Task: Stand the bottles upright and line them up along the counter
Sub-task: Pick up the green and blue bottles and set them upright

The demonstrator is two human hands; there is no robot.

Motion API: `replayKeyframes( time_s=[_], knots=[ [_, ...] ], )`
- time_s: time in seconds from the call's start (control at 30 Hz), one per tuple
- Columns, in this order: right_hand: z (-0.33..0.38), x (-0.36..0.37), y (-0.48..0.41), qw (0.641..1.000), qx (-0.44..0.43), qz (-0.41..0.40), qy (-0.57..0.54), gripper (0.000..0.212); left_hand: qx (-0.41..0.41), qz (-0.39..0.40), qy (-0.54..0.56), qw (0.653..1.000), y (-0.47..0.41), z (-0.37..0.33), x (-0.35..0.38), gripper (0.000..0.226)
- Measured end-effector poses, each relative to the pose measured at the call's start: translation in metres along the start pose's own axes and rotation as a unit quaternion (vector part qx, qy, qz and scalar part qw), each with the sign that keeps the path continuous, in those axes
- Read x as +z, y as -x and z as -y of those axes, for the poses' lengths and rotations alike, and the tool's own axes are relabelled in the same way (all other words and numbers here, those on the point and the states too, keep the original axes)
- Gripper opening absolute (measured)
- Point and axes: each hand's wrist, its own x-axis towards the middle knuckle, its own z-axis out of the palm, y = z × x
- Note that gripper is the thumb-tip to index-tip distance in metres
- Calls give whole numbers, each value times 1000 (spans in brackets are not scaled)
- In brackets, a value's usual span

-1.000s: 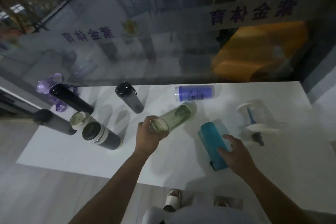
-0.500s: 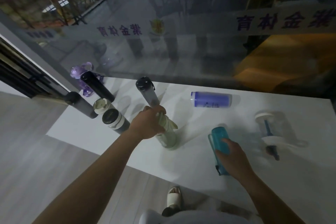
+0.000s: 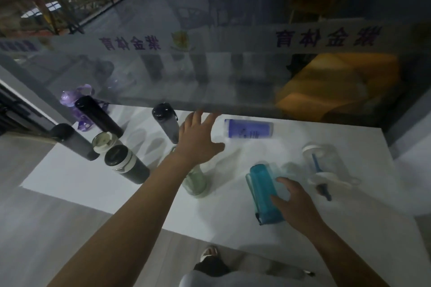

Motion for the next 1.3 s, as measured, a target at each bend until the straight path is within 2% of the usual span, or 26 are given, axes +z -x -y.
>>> replayKeyframes(
  time_s=[0.23, 0.37, 0.53, 0.8, 0.93, 1.17, 1.3],
  knots=[
    [-16, -19, 23, 996, 58, -65, -5, 49, 42, 138, -76, 987, -96, -16, 55, 102],
    [-12, -25, 25, 995, 79, -55, 32, 53, 40, 215, -114, 969, -146, -6, 72, 110],
    [0, -21, 21, 992, 108, -57, 32, 53, 34, 250, -139, 958, -200, 10, 100, 113],
    [4, 14, 29, 982, 181, -58, 15, 55, 111, 280, -173, 938, -251, 20, 140, 113],
    [5, 29, 37, 978, 201, -58, 18, 57, 131, 293, -214, 923, -264, 34, 153, 101],
    [10, 48, 44, 970, 229, -79, 3, 55, 143, 290, -109, 940, -259, 42, 127, 83],
    [19, 57, 40, 973, 214, -88, 5, 54, 112, 270, 7, 956, -252, 40, 91, 77]
  ],
)
